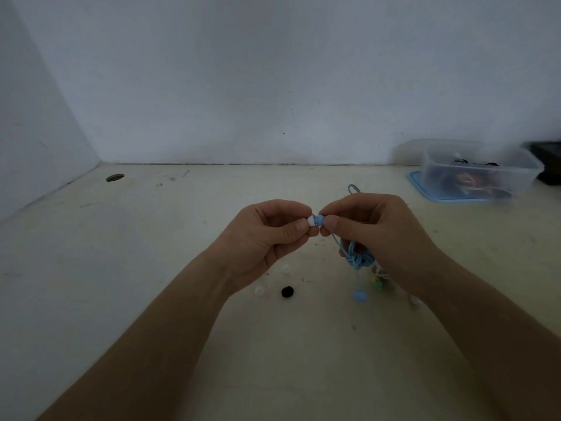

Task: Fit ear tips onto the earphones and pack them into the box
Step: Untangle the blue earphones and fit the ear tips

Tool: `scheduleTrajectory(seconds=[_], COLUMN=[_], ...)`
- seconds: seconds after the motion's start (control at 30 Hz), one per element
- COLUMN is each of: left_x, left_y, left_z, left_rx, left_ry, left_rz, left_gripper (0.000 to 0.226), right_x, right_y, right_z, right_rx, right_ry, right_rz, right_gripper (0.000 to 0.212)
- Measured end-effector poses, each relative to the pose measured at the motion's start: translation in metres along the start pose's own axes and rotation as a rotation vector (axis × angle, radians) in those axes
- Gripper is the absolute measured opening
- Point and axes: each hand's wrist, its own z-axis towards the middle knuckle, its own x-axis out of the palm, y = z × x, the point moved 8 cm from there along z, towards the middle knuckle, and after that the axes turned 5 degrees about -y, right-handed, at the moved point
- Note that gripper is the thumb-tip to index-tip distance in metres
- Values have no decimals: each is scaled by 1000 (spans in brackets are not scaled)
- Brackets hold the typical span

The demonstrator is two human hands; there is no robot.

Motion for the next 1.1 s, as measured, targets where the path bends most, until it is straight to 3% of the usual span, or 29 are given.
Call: scheduleTrajectory(seconds=[0.2, 0.47, 0.7, 0.87, 0.97, 1.1], left_x=[1, 4, 4, 12, 31, 46], left_y=[1, 3, 1, 3, 11, 18], left_z=[0, -2, -1, -8, -17, -23], left_rx=[-1, -7, -2, 7, -77, -120], left_ry=[51, 32, 35, -18, 73, 120], left_rz=[42, 56, 56, 409, 449, 465], left_gripper=[16, 17, 19, 32, 44, 37], right_x=[4, 5, 1, -19, -30, -34], right_y=[1, 1, -8, -16, -17, -15], right_z=[-2, -2, 0, 2, -2, -8], right_rx=[29, 4, 82, 90, 52, 1], right_ry=[44, 74, 12, -232, -430, -594], right_rz=[63, 29, 106, 95, 31, -15], right_gripper=[7, 27, 17, 8, 5, 4])
